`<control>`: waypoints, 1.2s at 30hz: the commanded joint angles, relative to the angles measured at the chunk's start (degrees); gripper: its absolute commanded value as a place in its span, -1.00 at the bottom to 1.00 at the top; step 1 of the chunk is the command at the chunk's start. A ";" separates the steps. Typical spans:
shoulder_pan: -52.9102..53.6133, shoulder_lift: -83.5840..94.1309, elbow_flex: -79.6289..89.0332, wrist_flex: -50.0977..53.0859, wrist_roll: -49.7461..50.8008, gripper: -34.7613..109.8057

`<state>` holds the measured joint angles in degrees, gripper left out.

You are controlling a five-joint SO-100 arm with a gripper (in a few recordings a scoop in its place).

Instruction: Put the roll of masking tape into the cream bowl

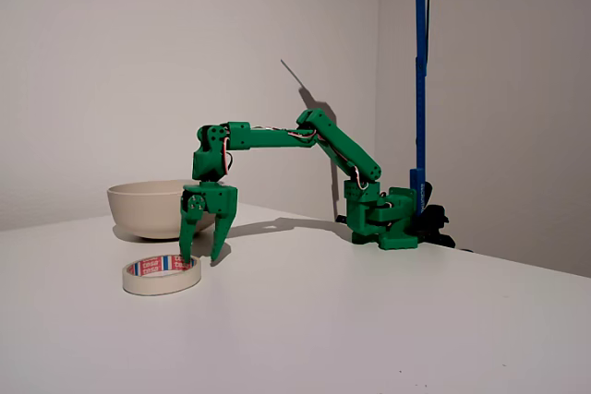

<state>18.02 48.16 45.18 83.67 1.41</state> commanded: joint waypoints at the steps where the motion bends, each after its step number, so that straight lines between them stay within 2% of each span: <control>1: 0.35 1.23 -3.96 0.44 0.70 -0.32; 10: 0.79 -0.70 -3.96 -1.05 -0.26 -0.37; 12: 0.88 -1.05 -3.96 -1.14 -0.62 -0.45; 14: 0.88 -1.49 -3.96 -1.14 -0.70 -0.63; 21: 0.88 -0.18 -3.96 -0.62 -0.09 -0.63; 36: -5.62 35.68 -3.87 12.57 4.66 -0.63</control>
<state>13.10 66.27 43.68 93.16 4.57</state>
